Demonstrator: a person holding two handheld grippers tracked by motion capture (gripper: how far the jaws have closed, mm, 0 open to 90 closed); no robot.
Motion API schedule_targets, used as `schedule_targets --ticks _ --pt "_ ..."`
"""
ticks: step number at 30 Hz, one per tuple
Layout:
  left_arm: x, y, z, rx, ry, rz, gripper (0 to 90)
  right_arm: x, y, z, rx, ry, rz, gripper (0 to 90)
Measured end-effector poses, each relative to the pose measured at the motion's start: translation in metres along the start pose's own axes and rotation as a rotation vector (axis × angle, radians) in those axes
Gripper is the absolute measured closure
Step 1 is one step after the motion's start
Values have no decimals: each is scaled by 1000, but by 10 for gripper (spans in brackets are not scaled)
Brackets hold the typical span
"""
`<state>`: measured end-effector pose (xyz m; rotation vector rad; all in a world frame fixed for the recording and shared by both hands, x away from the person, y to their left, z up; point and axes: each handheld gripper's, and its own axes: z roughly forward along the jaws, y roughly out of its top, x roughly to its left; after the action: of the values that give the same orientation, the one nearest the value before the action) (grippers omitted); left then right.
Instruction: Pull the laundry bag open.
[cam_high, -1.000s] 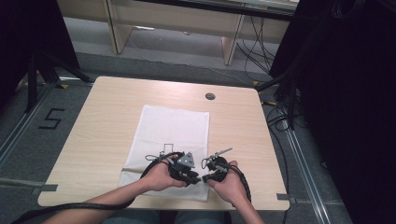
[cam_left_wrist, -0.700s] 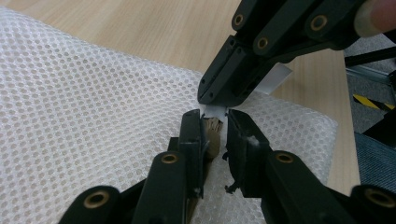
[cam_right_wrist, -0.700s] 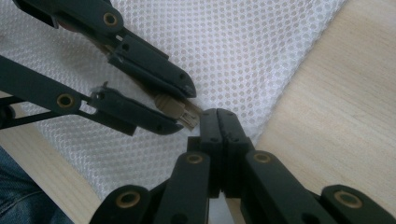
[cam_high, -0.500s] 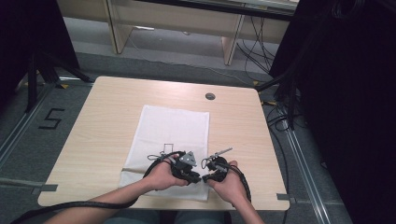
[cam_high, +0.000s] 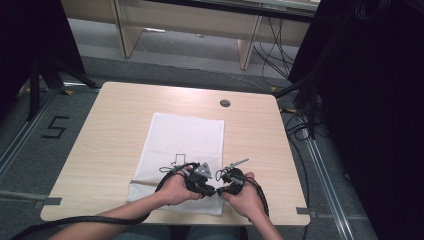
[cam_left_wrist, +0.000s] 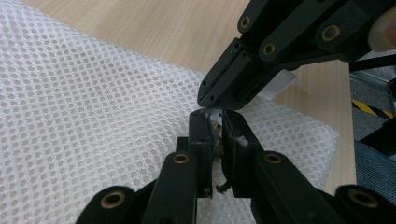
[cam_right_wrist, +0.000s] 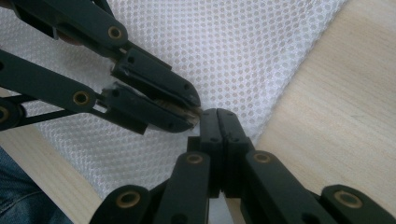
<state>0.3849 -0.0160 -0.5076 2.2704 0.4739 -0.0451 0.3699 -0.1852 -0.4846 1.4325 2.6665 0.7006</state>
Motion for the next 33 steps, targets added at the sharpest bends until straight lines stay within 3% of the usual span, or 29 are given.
schedule_targets --ticks 5,16,24,26,33 --pt "0 3 -1 11 -10 -21 867 0 0 0 -2 3 2 900" --pt "1 5 -3 22 -20 -34 870 0 1 0 7 14 -26 900" --pt "2 7 -5 45 -18 -56 871 4 2 0 33 -12 -16 900" --pt "2 7 -5 47 -20 -71 871 3 2 0 20 -7 -44 900" --pt "2 7 -6 50 -21 -74 871 2 2 1 16 0 -50 900"
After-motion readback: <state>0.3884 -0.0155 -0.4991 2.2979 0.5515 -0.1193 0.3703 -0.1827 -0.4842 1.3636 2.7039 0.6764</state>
